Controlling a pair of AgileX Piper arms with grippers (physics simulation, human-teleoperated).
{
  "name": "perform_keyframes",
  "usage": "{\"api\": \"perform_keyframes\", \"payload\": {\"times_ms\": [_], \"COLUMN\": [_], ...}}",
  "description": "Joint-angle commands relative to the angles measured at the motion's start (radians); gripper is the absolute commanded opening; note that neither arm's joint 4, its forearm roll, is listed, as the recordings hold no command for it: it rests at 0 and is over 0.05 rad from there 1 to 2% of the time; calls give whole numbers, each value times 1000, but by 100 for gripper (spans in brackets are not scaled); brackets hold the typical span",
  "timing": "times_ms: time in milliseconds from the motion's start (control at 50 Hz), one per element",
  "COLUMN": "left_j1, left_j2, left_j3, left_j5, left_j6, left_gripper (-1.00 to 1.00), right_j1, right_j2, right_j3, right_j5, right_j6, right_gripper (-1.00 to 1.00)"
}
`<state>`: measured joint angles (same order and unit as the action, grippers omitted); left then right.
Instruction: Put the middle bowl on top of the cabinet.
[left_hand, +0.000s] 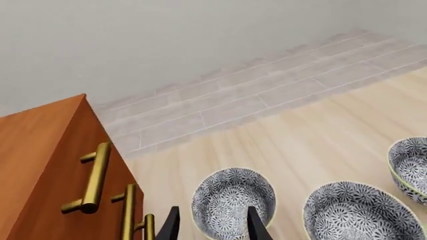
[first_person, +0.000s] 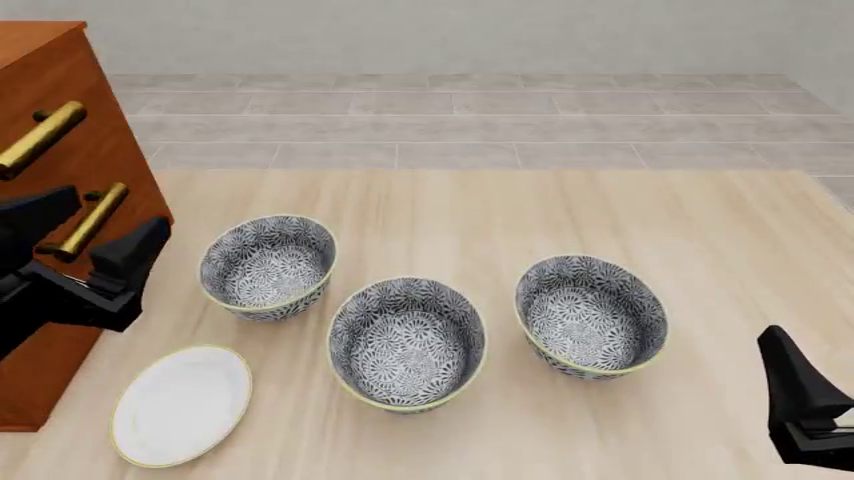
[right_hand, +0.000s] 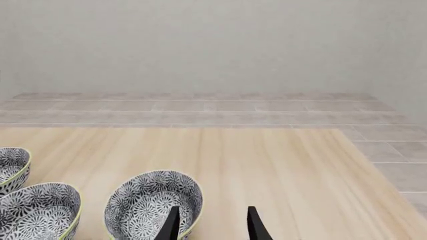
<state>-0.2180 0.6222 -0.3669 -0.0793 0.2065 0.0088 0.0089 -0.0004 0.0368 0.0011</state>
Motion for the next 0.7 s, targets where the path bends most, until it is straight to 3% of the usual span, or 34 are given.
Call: {"api": "perform_keyframes", "payload": {"times_ms": [20, 160, 180, 420, 540, 700], "left_j1": [-65, -113, -156, -262, -281, -326], "left_j2": [93, 169, 221, 389, 408, 487], "left_j3": [-87, -146, -179, -337, -365, -420], "left_j5": [23, 30, 49, 142, 141, 163], "left_j6": [61, 95, 87, 109, 158, 159], "left_gripper": [100, 100, 100, 100, 100, 100], "right_j1": [2, -1, 1, 0, -1, -1], "right_j2": [8, 19, 32, 34, 25, 19], "right_j3": [0, 0, 0, 0, 0, 0], "right_j5": [-7, -19, -32, -35, -27, -23], "right_j6": [1, 3, 4, 9, 9, 11], "right_gripper": [100, 100, 100, 100, 100, 100]}}
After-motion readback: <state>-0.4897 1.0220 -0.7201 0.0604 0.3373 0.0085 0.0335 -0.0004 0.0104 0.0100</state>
